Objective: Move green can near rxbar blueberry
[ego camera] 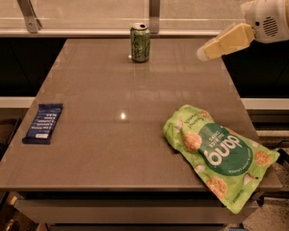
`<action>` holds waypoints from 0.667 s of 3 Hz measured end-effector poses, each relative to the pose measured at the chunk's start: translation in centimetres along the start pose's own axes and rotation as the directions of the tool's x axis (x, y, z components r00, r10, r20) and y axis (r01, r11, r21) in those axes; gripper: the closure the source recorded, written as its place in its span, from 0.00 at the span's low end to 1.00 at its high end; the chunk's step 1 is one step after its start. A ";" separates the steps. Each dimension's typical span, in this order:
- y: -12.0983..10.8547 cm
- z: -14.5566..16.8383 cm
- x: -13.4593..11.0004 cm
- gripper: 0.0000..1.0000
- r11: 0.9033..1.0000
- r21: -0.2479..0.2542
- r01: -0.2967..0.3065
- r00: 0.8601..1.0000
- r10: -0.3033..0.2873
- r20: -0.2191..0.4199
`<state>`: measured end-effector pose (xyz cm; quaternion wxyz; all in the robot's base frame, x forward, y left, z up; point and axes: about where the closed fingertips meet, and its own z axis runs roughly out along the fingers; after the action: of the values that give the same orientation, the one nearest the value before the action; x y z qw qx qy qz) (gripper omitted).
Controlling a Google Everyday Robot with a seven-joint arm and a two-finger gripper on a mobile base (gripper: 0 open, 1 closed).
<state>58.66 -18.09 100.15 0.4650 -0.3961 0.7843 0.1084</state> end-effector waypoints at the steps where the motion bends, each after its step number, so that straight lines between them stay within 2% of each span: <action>1: 0.3 1.1 0.2 0.00 1.000 -0.005 -0.014 1.000 0.014 0.019; 2: 0.4 3.2 0.0 0.00 1.000 -0.009 -0.016 1.000 0.017 0.024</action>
Offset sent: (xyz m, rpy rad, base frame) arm 0.0366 0.0334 -0.0330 0.0377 -0.0020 -0.0009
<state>60.44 -16.10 98.34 0.4719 -0.3902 0.7814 0.1204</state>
